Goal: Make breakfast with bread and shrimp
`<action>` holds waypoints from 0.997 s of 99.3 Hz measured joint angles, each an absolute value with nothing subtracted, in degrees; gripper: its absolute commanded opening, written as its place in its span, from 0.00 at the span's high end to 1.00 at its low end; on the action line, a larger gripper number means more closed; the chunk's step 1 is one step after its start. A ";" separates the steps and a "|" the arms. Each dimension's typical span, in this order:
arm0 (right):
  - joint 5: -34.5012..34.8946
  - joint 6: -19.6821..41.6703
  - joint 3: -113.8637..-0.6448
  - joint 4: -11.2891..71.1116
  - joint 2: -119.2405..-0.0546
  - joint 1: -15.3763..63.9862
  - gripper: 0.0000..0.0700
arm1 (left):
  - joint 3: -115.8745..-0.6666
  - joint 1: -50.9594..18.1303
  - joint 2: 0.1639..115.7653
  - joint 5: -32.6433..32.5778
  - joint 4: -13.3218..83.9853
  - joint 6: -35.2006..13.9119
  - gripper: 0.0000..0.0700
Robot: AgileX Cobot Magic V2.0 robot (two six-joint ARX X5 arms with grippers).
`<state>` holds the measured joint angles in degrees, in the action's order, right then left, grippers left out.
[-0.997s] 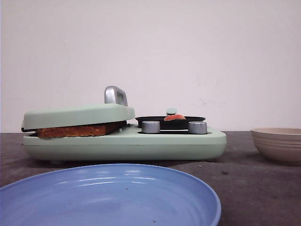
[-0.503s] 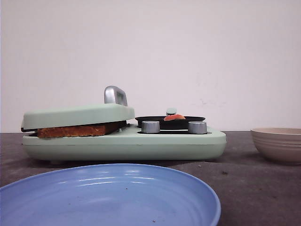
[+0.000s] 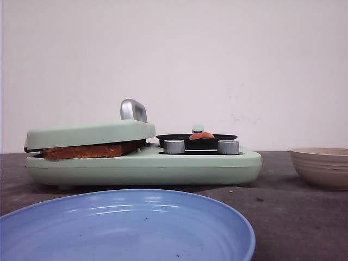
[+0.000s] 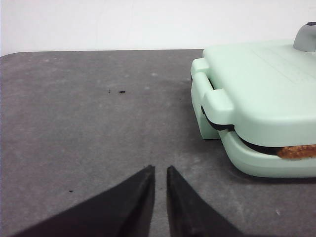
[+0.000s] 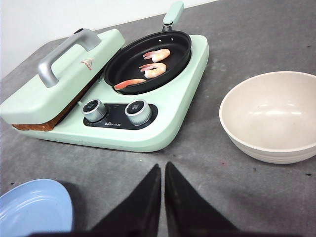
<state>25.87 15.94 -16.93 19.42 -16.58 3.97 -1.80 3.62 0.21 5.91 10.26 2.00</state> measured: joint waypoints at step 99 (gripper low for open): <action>-0.08 -1.15 -0.93 10.02 -0.23 7.92 1.00 | -1.80 3.62 0.23 5.91 10.24 1.98 1.00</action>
<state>-0.08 -1.15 -0.93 10.02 -0.23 7.92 -1.80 3.62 0.23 5.91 10.24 1.98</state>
